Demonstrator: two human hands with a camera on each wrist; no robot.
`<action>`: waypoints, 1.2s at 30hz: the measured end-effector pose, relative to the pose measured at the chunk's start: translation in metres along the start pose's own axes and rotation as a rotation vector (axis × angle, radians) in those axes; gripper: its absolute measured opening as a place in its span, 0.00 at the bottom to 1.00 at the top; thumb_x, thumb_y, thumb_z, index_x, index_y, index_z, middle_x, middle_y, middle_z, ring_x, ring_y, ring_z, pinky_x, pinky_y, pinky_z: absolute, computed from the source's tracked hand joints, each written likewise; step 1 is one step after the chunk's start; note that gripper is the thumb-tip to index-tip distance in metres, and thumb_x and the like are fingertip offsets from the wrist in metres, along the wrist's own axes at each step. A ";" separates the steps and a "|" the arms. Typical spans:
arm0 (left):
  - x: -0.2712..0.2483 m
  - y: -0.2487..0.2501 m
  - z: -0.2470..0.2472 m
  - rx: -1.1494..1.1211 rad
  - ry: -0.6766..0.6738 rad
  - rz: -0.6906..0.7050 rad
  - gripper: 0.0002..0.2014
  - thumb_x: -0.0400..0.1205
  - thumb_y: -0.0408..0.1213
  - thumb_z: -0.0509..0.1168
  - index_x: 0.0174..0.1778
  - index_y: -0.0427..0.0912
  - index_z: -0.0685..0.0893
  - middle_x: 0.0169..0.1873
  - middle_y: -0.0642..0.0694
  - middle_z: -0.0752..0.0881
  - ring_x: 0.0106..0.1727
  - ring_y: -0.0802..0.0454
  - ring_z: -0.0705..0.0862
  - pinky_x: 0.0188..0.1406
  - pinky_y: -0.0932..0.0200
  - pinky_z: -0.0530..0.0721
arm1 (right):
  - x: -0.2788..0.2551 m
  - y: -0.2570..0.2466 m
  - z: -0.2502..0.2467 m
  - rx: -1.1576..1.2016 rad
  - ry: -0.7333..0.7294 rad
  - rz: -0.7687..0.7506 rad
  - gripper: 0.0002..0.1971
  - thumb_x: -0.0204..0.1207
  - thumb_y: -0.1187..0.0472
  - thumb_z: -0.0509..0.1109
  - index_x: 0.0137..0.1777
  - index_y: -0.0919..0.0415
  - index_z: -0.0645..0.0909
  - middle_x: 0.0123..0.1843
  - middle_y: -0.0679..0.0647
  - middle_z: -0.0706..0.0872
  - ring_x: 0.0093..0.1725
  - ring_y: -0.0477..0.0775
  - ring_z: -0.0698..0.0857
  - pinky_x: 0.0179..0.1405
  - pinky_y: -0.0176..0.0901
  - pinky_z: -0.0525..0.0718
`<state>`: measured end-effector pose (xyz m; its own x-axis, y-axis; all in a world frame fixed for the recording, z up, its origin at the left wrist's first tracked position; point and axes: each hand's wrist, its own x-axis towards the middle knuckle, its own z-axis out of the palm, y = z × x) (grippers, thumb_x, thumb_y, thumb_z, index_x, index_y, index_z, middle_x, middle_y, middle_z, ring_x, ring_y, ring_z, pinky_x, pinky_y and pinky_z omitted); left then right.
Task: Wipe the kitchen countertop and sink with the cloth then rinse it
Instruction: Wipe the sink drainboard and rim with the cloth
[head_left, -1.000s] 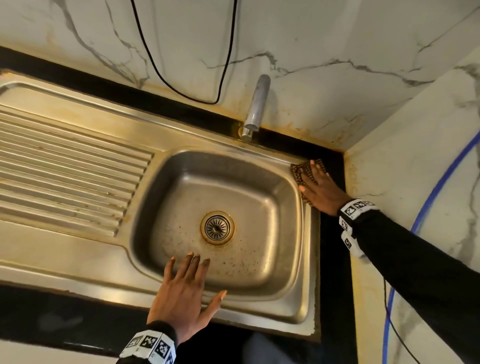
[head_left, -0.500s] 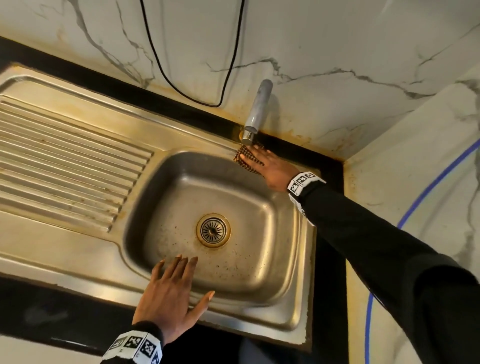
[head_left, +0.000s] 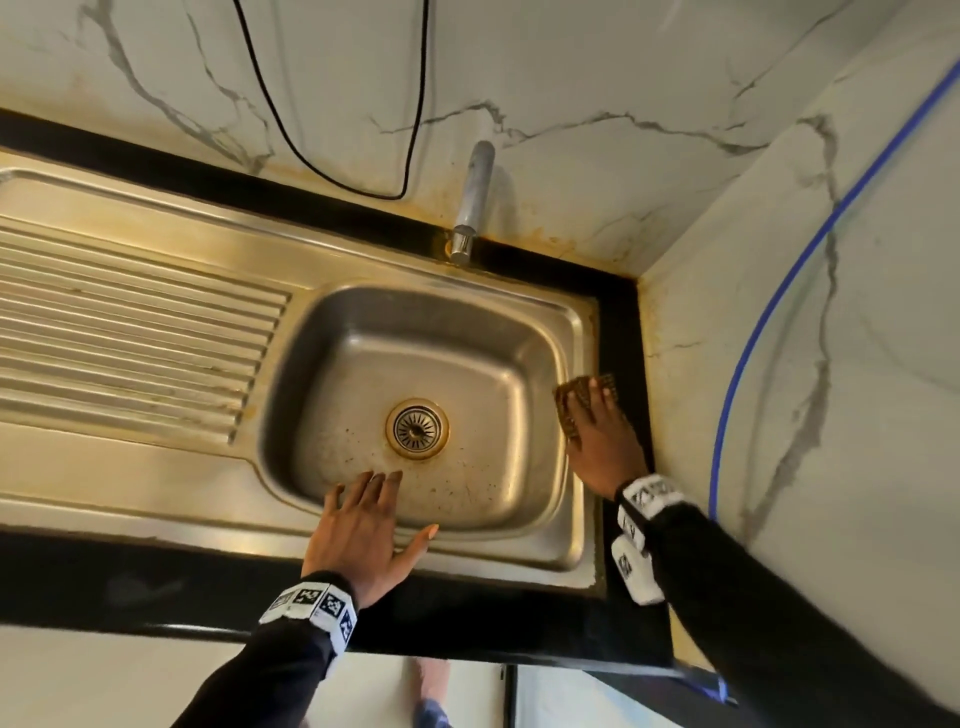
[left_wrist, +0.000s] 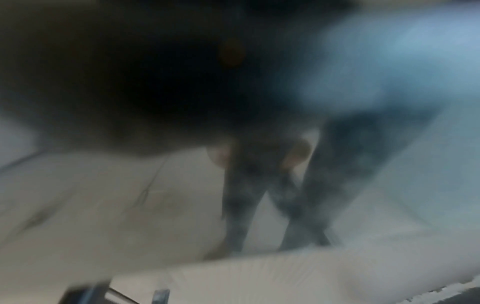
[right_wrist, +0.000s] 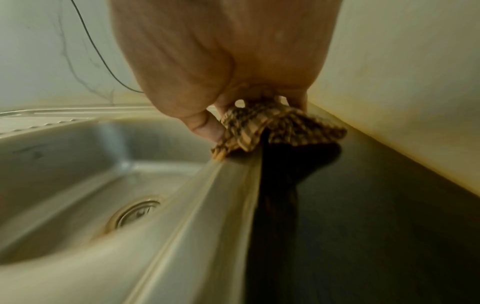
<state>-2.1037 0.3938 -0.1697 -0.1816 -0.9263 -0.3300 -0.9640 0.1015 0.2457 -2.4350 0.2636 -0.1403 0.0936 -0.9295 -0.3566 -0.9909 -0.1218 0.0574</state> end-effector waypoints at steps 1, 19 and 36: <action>0.001 0.000 -0.001 -0.017 -0.003 0.018 0.49 0.81 0.77 0.36 0.88 0.45 0.63 0.84 0.44 0.71 0.86 0.44 0.66 0.86 0.40 0.63 | -0.023 0.000 0.010 0.014 0.021 -0.006 0.36 0.85 0.54 0.61 0.91 0.57 0.53 0.91 0.64 0.45 0.90 0.68 0.43 0.87 0.69 0.57; -0.021 -0.061 -0.013 0.076 0.100 0.001 0.42 0.86 0.71 0.44 0.80 0.40 0.77 0.80 0.37 0.77 0.86 0.40 0.68 0.85 0.30 0.60 | 0.127 0.015 -0.052 0.011 -0.039 0.034 0.35 0.88 0.50 0.57 0.91 0.55 0.47 0.92 0.61 0.38 0.90 0.63 0.39 0.87 0.66 0.45; -0.027 -0.058 -0.007 0.019 0.096 -0.033 0.46 0.84 0.74 0.45 0.85 0.40 0.70 0.86 0.38 0.67 0.90 0.42 0.58 0.87 0.35 0.60 | 0.185 0.018 -0.068 -0.293 0.049 -0.672 0.41 0.80 0.69 0.56 0.91 0.57 0.44 0.91 0.59 0.37 0.90 0.61 0.37 0.88 0.67 0.51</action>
<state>-2.0420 0.4102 -0.1685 -0.1313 -0.9598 -0.2481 -0.9728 0.0766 0.2187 -2.4290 0.0653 -0.1418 0.6833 -0.6349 -0.3606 -0.6520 -0.7529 0.0900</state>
